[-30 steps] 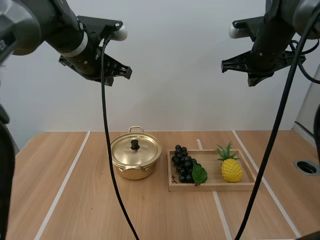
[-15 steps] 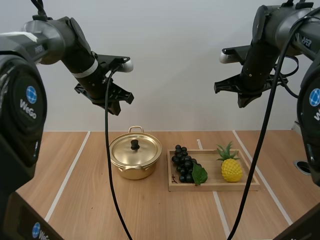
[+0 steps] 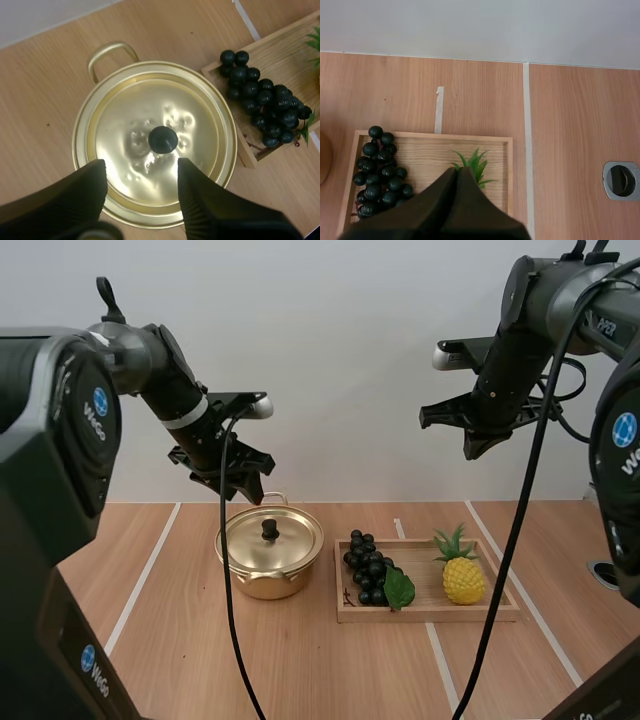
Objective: Open the pot, put the pineapple inside, and close it
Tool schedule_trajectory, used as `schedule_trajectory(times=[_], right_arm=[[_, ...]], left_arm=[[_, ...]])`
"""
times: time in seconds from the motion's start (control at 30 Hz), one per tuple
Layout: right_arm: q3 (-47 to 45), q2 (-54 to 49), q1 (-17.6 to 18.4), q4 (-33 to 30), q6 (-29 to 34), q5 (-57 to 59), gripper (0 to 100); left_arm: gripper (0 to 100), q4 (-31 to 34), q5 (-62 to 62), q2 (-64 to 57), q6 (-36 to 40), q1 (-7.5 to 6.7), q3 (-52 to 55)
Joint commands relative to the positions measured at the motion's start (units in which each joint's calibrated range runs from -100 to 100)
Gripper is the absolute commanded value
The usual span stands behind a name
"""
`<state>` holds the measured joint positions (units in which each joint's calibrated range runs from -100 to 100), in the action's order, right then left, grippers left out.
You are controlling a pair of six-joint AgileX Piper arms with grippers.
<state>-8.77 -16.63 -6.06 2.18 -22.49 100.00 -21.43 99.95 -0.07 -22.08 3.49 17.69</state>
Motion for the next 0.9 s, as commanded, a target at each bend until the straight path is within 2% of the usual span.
schedule_trajectory(times=[0.0, 0.1, 0.27, 0.37, 0.47, 0.87], right_arm=[[-0.05, -0.38, -0.24, 0.75, -1.48, 0.0, 0], [-0.05, -0.38, -0.24, 1.11, -1.58, 0.0, 0], [-0.05, -0.38, -0.24, 1.91, -2.46, 0.0, 0], [-0.05, -0.38, -0.24, 1.91, -2.46, 0.0, 0], [-0.05, -0.38, -0.24, 1.91, -2.46, 0.0, 0], [-0.05, -0.38, -0.24, 2.3, -2.46, 0.0, 0]], left_arm=[[72, -1.52, 0.05, 0.8, -1.56, -0.17, 1.99], [73, -1.52, -1.2, 0.83, -2.66, -1.43, 3.56], [85, -0.01, -5.15, 0.83, -2.66, -4.42, 3.56], [85, 1.54, -9.28, 0.83, -2.05, -5.47, 3.56], [85, 3.76, -12.07, 0.83, -1.93, -6.04, 3.56], [85, 5.68, -16.66, 3.25, -0.85, -6.12, 3.56]])
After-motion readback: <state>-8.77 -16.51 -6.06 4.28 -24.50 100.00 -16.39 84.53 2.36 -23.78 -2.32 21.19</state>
